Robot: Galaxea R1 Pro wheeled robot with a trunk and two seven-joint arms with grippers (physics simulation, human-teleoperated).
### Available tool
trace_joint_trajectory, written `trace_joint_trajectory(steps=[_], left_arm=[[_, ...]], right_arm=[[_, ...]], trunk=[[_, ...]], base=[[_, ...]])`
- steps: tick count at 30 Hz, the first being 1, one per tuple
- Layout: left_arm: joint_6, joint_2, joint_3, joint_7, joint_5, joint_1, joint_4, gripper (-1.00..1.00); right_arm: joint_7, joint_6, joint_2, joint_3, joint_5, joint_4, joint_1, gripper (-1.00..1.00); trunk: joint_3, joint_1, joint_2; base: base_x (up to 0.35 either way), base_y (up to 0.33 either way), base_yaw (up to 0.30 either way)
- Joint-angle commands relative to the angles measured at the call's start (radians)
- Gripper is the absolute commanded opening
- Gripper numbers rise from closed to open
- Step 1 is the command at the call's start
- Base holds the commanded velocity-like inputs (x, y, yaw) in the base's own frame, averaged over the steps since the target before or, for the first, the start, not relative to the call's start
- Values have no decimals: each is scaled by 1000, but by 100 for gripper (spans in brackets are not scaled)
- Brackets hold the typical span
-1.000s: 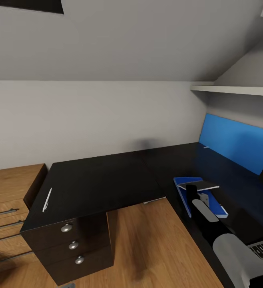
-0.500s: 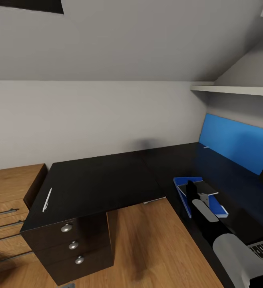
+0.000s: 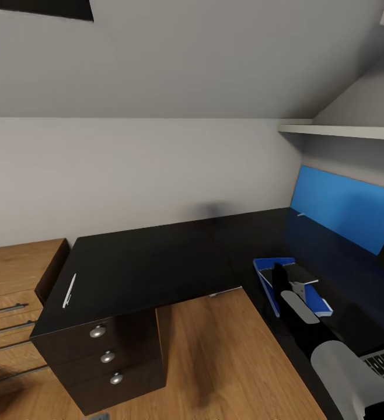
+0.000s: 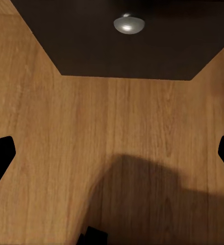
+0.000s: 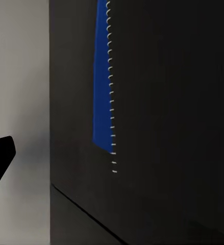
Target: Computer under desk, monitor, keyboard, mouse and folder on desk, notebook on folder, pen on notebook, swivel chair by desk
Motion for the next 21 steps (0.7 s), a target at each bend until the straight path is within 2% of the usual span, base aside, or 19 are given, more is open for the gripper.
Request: trace_joint_trajectory(steps=[1, 5, 15, 21], left_arm=[[5, -1, 1, 3, 8, 0, -3, 100], [5, -1, 1, 3, 8, 0, -2, 100], [5, 0, 1, 3, 8, 0, -3, 100], [5, 0, 1, 3, 8, 0, -3, 100]], right_arm=[[-4, -8, -2, 7, -7, -1, -1, 100], [-4, -8, -2, 7, -7, -1, -1, 100], [-4, -8, -2, 7, -7, -2, -1, 100], [-4, -8, -2, 7, -7, -2, -1, 100]], trunk=[[-1, 0, -1], [-1, 0, -1], [-1, 0, -1], [-1, 0, -1]], base=[[-145, 0, 0], [-169, 0, 0], [-25, 0, 0], [-109, 0, 0]])
